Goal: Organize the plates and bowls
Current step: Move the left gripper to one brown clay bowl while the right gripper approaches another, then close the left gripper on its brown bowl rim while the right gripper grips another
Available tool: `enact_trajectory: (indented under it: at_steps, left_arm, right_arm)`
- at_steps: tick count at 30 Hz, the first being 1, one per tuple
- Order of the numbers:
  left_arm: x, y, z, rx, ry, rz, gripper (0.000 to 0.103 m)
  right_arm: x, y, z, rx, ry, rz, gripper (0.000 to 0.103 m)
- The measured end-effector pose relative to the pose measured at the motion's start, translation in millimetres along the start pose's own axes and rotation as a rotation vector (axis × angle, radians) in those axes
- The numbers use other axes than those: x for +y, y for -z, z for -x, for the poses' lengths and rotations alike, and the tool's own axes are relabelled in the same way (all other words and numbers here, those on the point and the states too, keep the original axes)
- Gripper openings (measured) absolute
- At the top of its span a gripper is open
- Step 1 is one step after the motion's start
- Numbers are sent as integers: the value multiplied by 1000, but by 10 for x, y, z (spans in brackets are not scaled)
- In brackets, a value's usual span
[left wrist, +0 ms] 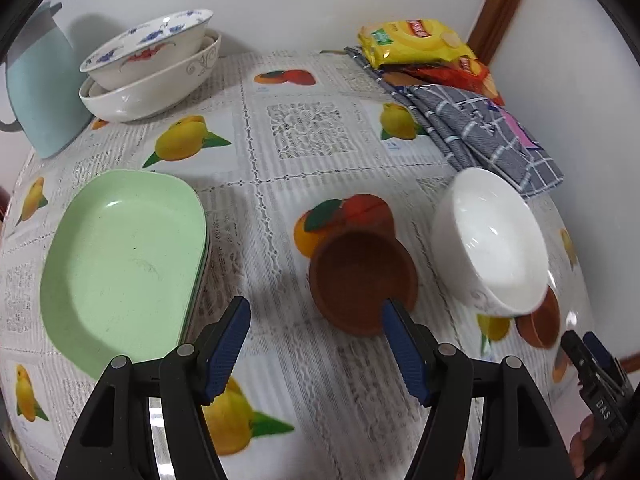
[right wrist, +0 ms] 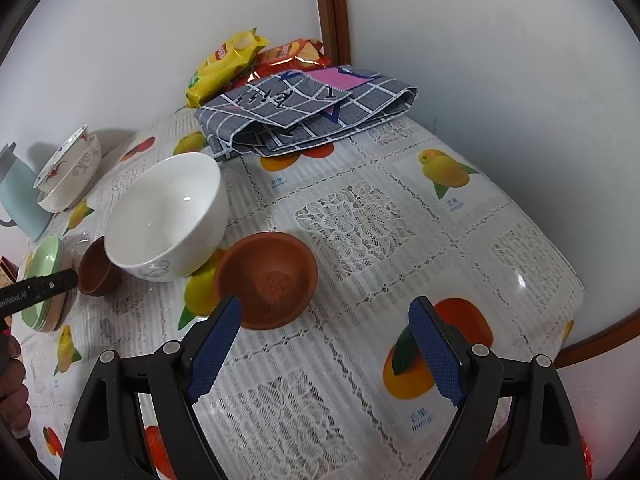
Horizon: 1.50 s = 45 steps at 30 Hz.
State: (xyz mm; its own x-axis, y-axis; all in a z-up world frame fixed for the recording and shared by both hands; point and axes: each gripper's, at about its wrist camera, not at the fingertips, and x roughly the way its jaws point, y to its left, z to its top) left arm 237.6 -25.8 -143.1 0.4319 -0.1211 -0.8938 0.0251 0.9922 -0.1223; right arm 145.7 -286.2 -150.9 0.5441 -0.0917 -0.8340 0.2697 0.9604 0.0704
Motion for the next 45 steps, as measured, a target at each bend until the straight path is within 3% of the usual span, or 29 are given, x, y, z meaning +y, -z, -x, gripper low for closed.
enact_trajectory:
  at_steps: [6,11,15,23,27,29,30,33,34,36,37,38,43,45]
  left_arm:
    - [17,-55,-242,31,-9,30,66]
    - [-19,-83,-361,42,-15,25,66]
    - [-37,-99,-410,43,-28,6,67]
    - [-126,-104,-476,57,-48,-31,78]
    - [-124,-135,-473,45,-50,-12,77]
    - [-116,-147,-465,34,-44,-10,77]
    - [-113,-154,-461,27,-42,-7,76]
    - [-101,-178,-459,7,-57,-1,67]
    - [-88,-191,-445,-4,-62,3,57]
    - [-65,-208,-422,-11,-33,12,43]
    - [-44,-215,-432,7,31,22,29]
    - [-34,-220,-442,18,58,28,24]
    - [-55,-184,-395,15,93,11,10]
    - [-63,-169,-366,10,115,9,9]
  right_arm:
    - [-34,-57,-206,31,14,-12,81]
    - [-75,-67,-383,71,5,-42,63]
    - [-50,-60,-463,82,0,-26,62]
    - [-34,-54,-493,57,1,-13,62]
    - [-6,-46,-486,36,6,-5,62]
    - [15,-52,-489,29,-1,1,58]
    - [26,-53,-483,25,-10,4,50]
    - [52,-62,-476,17,-23,4,32]
    - [60,-66,-478,19,-36,3,23]
    - [75,-73,-468,18,-60,-6,15]
    - [85,-73,-462,16,-55,-7,14]
    - [100,-73,-460,14,-50,-3,14]
    - [114,-87,-389,-2,-60,-8,10]
    - [113,-96,-364,-6,-62,-13,9]
